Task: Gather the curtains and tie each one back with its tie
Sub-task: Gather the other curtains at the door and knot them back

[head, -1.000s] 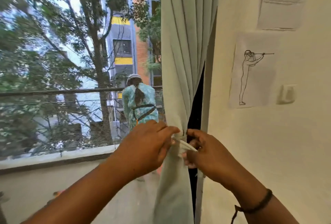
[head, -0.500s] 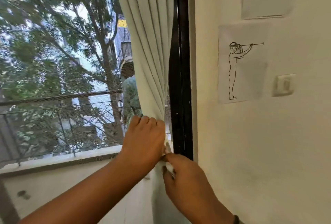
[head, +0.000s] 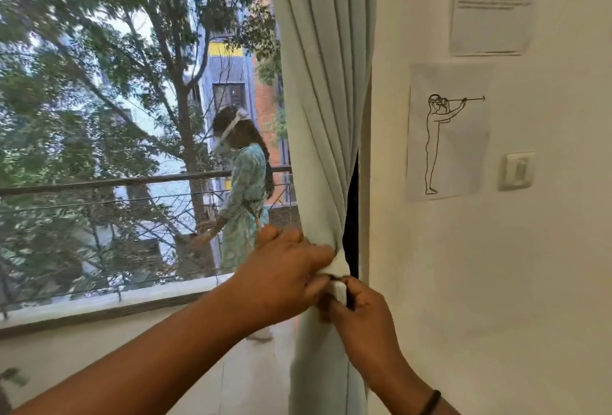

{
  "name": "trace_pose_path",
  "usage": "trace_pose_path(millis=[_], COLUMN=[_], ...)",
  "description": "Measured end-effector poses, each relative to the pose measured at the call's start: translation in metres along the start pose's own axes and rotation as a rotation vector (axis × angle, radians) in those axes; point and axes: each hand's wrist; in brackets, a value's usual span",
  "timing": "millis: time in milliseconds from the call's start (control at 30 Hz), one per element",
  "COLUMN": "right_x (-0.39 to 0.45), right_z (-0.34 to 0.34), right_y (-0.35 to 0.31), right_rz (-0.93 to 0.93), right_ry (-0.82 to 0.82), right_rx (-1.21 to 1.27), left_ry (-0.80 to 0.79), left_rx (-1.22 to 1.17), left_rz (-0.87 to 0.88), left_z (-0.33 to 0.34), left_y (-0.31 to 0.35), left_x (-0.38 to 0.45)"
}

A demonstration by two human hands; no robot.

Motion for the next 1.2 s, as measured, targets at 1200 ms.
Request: trace_pose_path(millis=[1200], right_x=[0.008], right_z=[0.031], right_y=[-0.015], right_rz=[0.421], right_ry=[0.075], right_rx=[1.029], left_ry=[-0.102], left_rx=[-1.512], left_rz=[-0.195], left_z=[0.004], left_y=[-0.04], left_x=[0.002])
Point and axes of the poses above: each hand's wrist, its own x-axis towards the middle knuckle, its own z-axis out of the palm, y = z × x, and after that the axes turned 5 degrees about z, right-handed
